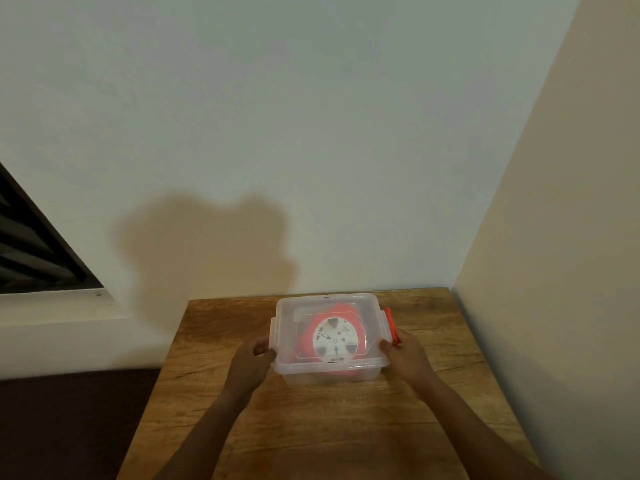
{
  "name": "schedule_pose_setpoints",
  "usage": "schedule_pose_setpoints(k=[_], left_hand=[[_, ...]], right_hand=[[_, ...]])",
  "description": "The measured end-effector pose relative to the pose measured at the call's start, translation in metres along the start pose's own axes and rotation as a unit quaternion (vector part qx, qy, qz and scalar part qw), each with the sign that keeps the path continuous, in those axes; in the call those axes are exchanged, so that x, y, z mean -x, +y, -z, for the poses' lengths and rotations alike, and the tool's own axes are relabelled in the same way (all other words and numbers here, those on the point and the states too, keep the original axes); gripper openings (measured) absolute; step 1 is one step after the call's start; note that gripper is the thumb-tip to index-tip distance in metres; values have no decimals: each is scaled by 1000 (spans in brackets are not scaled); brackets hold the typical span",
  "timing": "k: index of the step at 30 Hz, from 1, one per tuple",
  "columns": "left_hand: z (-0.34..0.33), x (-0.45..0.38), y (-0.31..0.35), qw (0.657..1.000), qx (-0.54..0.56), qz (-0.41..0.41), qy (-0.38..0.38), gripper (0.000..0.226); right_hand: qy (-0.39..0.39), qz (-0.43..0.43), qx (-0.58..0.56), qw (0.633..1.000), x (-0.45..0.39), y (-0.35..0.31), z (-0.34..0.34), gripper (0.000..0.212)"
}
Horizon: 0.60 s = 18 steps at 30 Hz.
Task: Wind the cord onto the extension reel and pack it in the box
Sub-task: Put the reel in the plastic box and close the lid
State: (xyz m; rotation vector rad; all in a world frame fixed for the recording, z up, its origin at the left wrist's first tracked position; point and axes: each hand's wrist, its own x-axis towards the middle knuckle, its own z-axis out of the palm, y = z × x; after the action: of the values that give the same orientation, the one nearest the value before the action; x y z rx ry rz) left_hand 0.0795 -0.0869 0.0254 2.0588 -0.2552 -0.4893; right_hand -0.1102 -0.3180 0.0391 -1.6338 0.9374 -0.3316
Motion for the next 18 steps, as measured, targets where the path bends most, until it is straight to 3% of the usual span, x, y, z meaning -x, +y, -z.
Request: schedule_pose_setpoints(k=[18], left_hand=[[-4,4,2,1000,7,8,0,33]], right_hand=[[109,85,151,979,9,-2,-20,31]])
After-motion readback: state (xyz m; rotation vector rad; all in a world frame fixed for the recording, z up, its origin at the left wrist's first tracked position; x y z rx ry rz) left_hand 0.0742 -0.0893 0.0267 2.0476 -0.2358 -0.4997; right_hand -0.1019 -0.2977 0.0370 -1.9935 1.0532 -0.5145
